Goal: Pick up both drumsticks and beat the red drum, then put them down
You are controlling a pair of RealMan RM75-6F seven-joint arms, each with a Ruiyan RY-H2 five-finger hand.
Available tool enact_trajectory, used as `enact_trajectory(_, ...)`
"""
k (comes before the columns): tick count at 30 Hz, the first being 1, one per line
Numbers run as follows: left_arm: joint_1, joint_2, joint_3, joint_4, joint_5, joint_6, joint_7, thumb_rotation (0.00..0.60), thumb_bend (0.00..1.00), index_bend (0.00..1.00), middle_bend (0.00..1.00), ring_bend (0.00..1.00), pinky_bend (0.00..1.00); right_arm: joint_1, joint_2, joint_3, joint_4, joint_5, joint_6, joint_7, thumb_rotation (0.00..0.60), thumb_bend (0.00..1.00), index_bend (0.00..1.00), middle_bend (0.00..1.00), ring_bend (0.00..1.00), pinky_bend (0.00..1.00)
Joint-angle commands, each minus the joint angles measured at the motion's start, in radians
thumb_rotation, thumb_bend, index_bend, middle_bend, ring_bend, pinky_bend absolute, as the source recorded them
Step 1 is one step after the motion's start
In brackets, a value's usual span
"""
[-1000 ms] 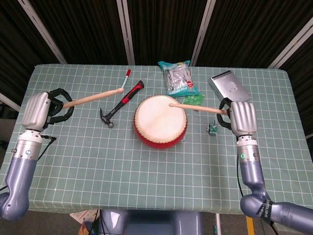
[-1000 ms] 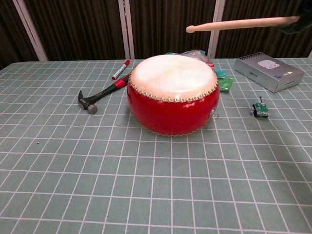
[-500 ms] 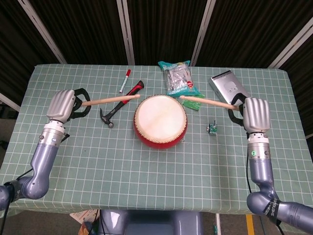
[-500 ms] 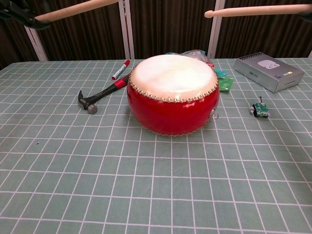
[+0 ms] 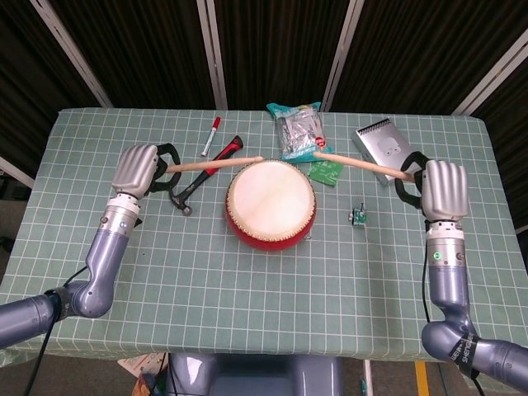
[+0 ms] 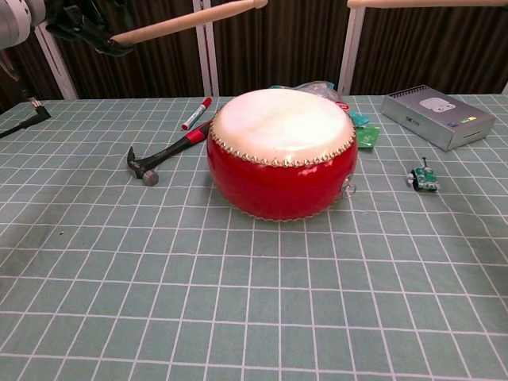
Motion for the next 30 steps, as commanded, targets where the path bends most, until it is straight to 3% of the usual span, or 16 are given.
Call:
enact_trajectory(1,-0.013,-0.023,-0.003,0.027,0.023,0.001,-0.016,0.6,0.52,0.79,1.0,1.0,1.0,-0.001,0.001,0.001,0.002,0.001,-0.002,0.002,0.6,0.77,0.9,1.0,1.0,1.0)
enact_trajectory(8,-0.062,-0.095,0.026,0.132,-0.029,-0.068,0.036,0.6,0.51,0.79,1.0,1.0,1.0,-0.008,0.002,0.0,0.02,0.01,-0.006,0.007,0.6,0.77,0.9,1.0,1.0,1.0)
enact_trajectory(10,-0.089,-0.116,0.058,0.184,-0.077,-0.125,0.099,0.6,0.51,0.79,1.0,1.0,1.0,-0.01,0.003,-0.003,0.023,0.011,-0.009,0.008,0.6,0.77,0.9,1.0,1.0,1.0)
enact_trajectory(15,-0.217,-0.085,0.203,0.235,-0.407,-0.311,0.46,0.6,0.51,0.79,1.0,1.0,1.0,-0.017,0.01,-0.007,0.02,0.008,-0.006,0.003,0.6,0.77,0.9,1.0,1.0,1.0)
enact_trajectory(18,-0.293,-0.042,0.243,0.175,-0.608,-0.301,0.588,0.6,0.5,0.79,1.0,1.0,1.0,-0.026,0.02,-0.007,0.01,0.008,0.001,0.004,0.6,0.77,0.9,1.0,1.0,1.0)
enact_trajectory(20,-0.316,-0.019,0.238,0.142,-0.662,-0.266,0.604,0.6,0.5,0.79,1.0,1.0,1.0,-0.032,0.027,-0.007,0.0,0.009,0.004,0.006,0.6,0.77,0.9,1.0,1.0,1.0)
enact_trajectory(23,-0.282,0.001,0.17,0.103,-0.583,-0.194,0.486,0.6,0.49,0.79,1.0,1.0,1.0,-0.04,0.031,-0.013,-0.01,0.001,0.011,0.004,0.6,0.77,0.9,1.0,1.0,1.0)
enact_trajectory(27,-0.162,0.004,0.075,0.051,-0.305,-0.067,0.19,0.6,0.48,0.79,1.0,1.0,1.0,-0.045,0.029,-0.018,-0.02,-0.008,0.019,0.0,0.6,0.77,0.9,1.0,1.0,1.0)
enact_trajectory(30,-0.083,0.003,0.049,0.026,-0.117,0.03,0.008,0.6,0.48,0.79,1.0,1.0,1.0,-0.044,0.027,-0.02,-0.027,-0.017,0.024,-0.006,0.6,0.77,0.9,1.0,1.0,1.0)
